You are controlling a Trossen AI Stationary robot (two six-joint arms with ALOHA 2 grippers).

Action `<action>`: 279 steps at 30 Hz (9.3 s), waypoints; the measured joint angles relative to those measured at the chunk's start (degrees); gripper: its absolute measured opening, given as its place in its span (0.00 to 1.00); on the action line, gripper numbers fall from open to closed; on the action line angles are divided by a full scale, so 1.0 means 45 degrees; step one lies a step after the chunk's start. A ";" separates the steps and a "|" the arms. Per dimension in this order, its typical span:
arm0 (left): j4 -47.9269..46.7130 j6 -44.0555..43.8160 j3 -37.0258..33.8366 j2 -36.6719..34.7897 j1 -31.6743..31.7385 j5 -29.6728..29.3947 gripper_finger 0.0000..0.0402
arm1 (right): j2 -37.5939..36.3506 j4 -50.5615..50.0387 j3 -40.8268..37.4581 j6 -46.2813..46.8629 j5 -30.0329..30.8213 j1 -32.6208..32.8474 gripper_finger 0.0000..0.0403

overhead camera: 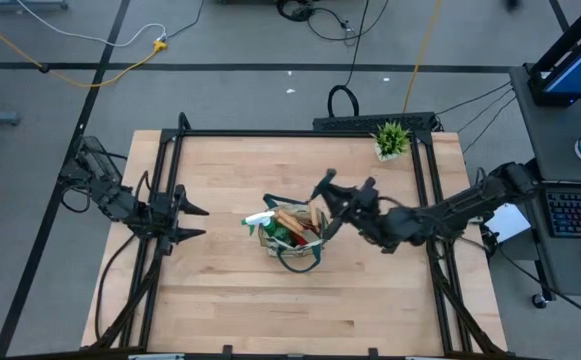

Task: Pick & Place Garden tools in Gardening bag
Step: Put the green shear scissors into the gardening bag, then return to Home Position

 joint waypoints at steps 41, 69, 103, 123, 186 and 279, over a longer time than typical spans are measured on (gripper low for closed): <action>-0.0037 -0.0004 0.0000 0.0000 -0.0004 0.0112 0.61 | 0.3880 -0.7897 0.1755 0.4662 -0.5654 -0.1787 0.09; -0.0039 -0.0332 0.0000 0.0000 -0.0004 0.0112 0.61 | 0.4311 -0.7504 0.1750 0.4800 -0.7231 -0.1786 0.26; -0.0016 -0.0699 0.0000 0.0000 -0.0004 0.0107 0.61 | 0.1554 -0.7529 0.1741 0.2284 -0.8220 -0.1694 0.24; 0.1037 0.1379 0.0005 -0.0005 0.0001 0.2328 0.61 | -0.2458 -1.1788 0.1741 0.1883 -0.9888 -0.1165 0.00; -0.0183 0.2021 -0.1443 -0.2098 0.2230 0.3143 0.61 | -1.6301 -0.8509 -0.9931 0.4292 -0.9485 -0.0585 0.01; -0.0320 0.3264 -0.1549 -0.2098 0.2230 0.3434 0.61 | -1.7075 -0.9850 -1.0582 0.3863 -0.9514 -0.0844 0.01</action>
